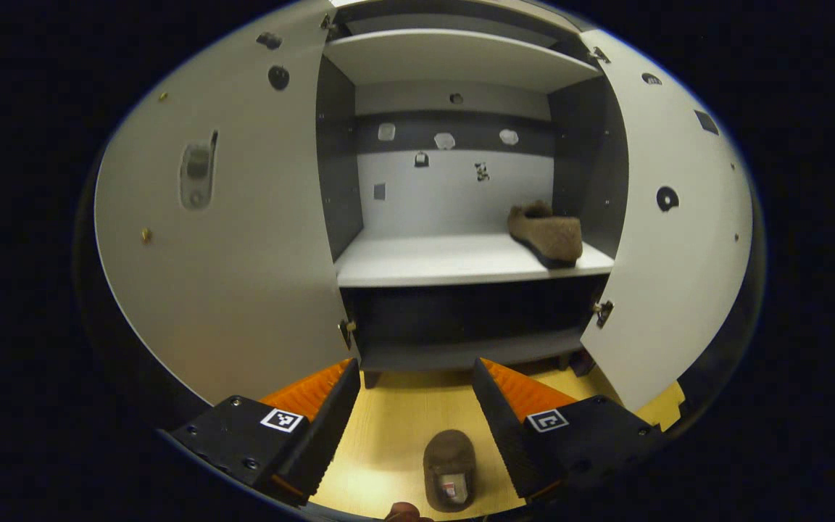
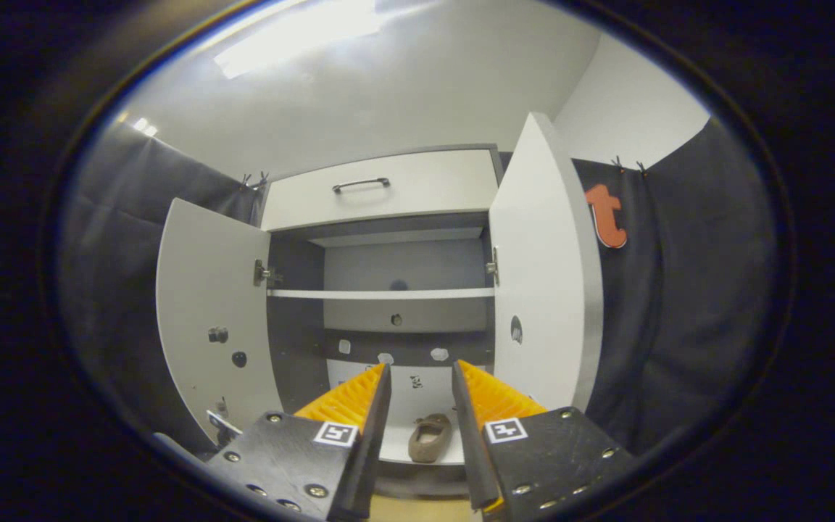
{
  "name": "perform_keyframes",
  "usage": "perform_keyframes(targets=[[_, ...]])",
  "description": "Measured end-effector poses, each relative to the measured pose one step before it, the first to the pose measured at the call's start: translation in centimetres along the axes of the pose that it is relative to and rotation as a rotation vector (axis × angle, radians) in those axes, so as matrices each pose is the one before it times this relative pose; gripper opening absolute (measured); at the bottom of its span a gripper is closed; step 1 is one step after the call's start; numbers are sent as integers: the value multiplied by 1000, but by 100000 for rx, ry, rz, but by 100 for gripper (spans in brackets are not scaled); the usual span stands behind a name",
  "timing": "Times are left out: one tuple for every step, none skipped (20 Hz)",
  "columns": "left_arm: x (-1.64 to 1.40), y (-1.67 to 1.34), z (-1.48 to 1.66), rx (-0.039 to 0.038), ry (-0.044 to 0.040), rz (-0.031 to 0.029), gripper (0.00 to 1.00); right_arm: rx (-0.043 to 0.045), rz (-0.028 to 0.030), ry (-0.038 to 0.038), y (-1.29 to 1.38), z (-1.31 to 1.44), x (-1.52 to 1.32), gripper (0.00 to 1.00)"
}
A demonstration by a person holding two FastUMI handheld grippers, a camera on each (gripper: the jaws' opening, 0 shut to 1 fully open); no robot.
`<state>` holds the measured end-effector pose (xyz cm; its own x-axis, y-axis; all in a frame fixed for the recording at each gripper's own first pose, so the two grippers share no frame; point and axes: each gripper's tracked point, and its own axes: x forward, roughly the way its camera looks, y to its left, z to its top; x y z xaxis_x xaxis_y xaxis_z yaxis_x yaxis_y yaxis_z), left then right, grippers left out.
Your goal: Grab one shoe with the right hand and put it into the shoe cabinet, grab the other shoe with the left hand and put it into the shoe cabinet; then close the right door with the right hand and the left door with the left hand.
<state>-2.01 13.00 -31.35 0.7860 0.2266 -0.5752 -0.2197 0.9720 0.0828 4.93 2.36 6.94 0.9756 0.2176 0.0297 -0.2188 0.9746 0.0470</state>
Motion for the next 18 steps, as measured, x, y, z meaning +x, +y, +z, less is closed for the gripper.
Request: perform_keyframes(targets=[[459, -5, -2269, 512, 5376, -510, 96, -109, -1100, -1241, -370, 366, -454, 61], [408, -49, -2442, 847, 4589, -1003, 96, -94, -1161, -698, -347, 410, -270, 62], [493, -136, -1947, 491, 4044, -1292, 96, -669, -1031, -565, -306, 236, -358, 56], [598, -216, -2077, 718, 3996, -1408, 97, -825, -936, -152, -275, 198, -355, 62], [564, -244, -1872, 796, 3712, -942, 97, -613, -554, -120, -71, 79, -332, 62], [697, -135, -1725, 924, 2739, -835, 97, -163, -512, -35, -69, 137, -286, 62], [606, -158, -1524, 374, 2743, -983, 99, 7, -409, -204, -31, 138, -97, 62], [497, -412, -1666, 169, 3121, -2096, 96, -170, -641, 79, -167, 102, -108, 62], [518, -301, -1719, -91, 4168, -1159, 96, -303, -604, 172, -168, -31, -57, 62], [351, -420, -1556, 172, 3688, -1140, 95, -457, -760, 176, -181, 12, 3, 62], [263, 309, -775, 171, 3331, -958, 94, -478, -580, 278, -93, -72, 29, 62], [387, 124, -629, -241, 2666, -1130, 94, -245, -554, 260, -137, -25, -17, 62], [194, 90, -681, -723, 3313, -1080, 94, -128, -339, 344, -106, -85, -25, 62], [-289, -129, -115, -1155, 2403, -658, 93, -103, -357, 265, -75, -59, -45, 62], [-26, -21, -184, -1531, 2436, -511, 93, -219, -374, 286, -58, -116, 31, 62], [70, -29, -32, -1565, 1755, -405, 93, -391, -544, 263, -140, -78, 51, 62], [93, -1, 18, -1680, 1476, -357, 93, -465, -604, 469, -135, -114, -7, 62], [29, -177, 86, -1560, 1484, -742, 93, -500, -631, 463, -140, -104, -35, 62]])
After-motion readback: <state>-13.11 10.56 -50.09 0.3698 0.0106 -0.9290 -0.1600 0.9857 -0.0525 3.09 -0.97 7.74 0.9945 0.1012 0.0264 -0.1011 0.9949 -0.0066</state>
